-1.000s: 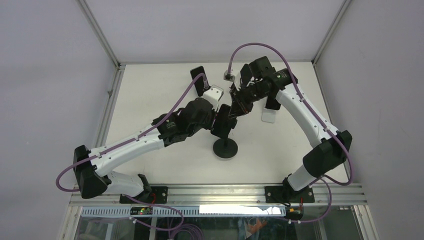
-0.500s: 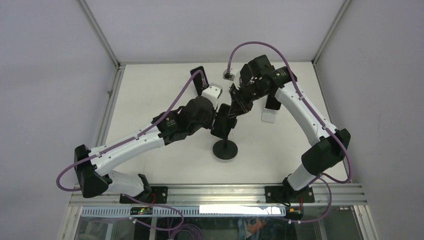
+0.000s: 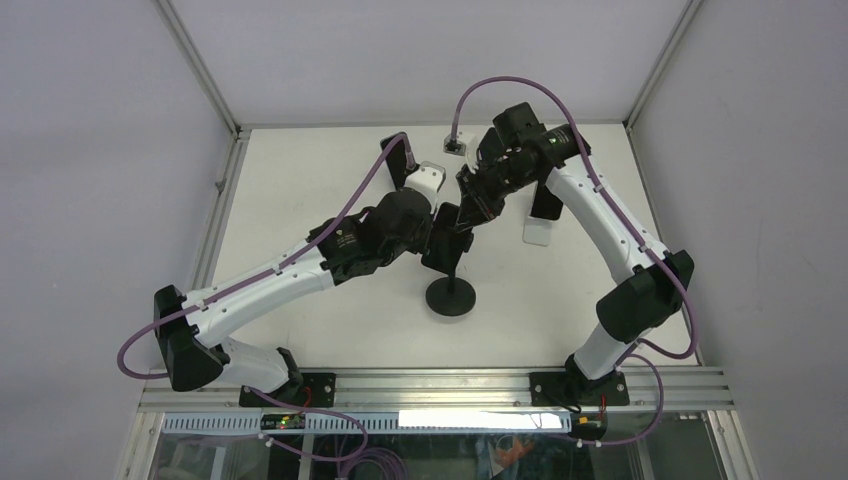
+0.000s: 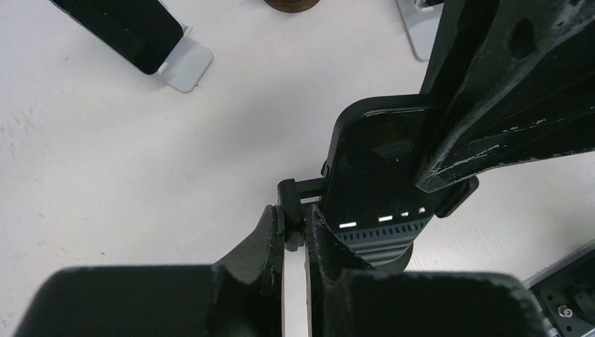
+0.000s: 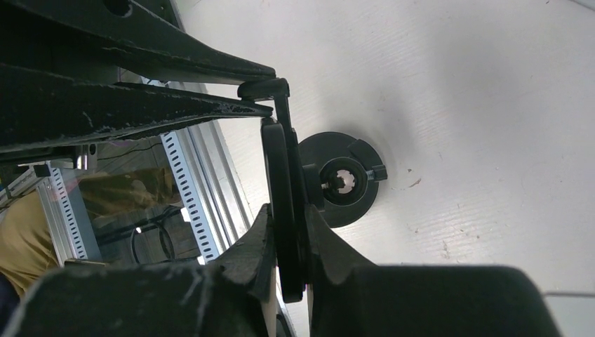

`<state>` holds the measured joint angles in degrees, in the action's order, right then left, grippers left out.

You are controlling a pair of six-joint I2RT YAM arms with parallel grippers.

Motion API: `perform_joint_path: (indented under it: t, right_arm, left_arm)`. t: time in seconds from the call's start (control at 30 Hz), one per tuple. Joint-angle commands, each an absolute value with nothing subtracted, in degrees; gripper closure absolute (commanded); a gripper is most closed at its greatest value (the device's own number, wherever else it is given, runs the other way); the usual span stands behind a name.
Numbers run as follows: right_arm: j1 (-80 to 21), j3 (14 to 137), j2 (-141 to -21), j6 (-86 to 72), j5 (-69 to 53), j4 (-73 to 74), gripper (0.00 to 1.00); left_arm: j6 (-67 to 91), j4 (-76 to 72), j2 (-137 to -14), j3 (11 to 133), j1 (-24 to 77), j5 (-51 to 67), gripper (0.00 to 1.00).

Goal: Place the phone on the phone stand

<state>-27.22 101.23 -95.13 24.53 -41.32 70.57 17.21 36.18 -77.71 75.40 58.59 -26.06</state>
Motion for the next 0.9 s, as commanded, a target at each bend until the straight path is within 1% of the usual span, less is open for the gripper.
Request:
perform_joint_path:
  t: [0.0, 0.43, 0.63, 0.73, 0.87]
  right_arm:
    - [-22.0, 100.2, -98.7, 27.5, -12.6, 64.1, 1.0]
    - [-22.1, 98.6, -98.6, 27.5, -12.7, 62.2, 1.0]
    - [-22.1, 98.2, -98.4, 27.4, -12.9, 61.7, 1.0]
    - [-22.2, 98.1, -98.4, 27.4, -13.1, 61.6, 1.0]
    - [-22.2, 97.6, -98.1, 27.5, -13.3, 61.4, 1.0]
  left_arm:
    - [19.1, 33.6, -71.1, 82.5, 61.1, -24.5, 1.0]
    - [22.0, 33.4, -71.9, 84.0, 61.2, -20.7, 1.0]
    - [24.2, 34.1, -71.4, 83.8, 61.2, -20.7, 0.96]
    - [24.8, 34.2, -71.4, 83.8, 61.2, -20.5, 0.91]
    - [25.3, 34.2, -71.3, 83.7, 61.2, -20.6, 0.86]
